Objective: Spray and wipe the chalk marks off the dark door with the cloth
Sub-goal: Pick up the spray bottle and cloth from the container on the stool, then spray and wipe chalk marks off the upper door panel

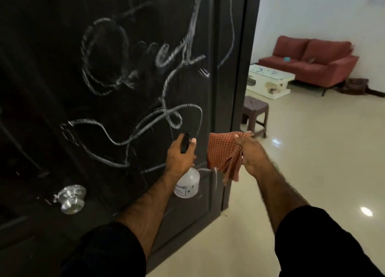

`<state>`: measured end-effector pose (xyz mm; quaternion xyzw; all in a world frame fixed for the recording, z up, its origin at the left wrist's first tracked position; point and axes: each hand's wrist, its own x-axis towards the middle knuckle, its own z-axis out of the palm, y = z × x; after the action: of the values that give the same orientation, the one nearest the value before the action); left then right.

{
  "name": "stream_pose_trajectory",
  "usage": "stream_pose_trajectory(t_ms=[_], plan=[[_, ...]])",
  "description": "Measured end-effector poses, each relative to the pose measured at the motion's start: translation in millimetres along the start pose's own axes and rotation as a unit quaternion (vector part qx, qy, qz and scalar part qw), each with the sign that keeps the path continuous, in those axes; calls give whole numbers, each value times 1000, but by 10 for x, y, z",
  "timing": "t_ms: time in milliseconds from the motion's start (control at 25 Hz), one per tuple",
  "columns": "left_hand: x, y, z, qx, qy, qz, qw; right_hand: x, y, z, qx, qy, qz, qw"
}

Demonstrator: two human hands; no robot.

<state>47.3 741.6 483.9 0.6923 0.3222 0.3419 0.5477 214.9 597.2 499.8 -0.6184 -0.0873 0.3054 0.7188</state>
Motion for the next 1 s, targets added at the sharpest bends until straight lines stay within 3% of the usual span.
stream_pose_trajectory(t_ms=[120,320,520,880,1000], plan=[[360,564,-112,-55,22,16,998,269,-598,435,-1,-33,-26,999],[984,1545,-71,-48,63,112,991,679,-1639,919,97,-105,-165,976],[1483,2683,29,-73,129,128,981,1040,-2770,1135,127,-156,-257,945],[1934,4141,-91,-10,181,211,960,1424,-4196,1459,92,-262,-437,856],[2008,4422,-145,-13,179,233,956,1402,-4464,1545,114,-300,-452,832]])
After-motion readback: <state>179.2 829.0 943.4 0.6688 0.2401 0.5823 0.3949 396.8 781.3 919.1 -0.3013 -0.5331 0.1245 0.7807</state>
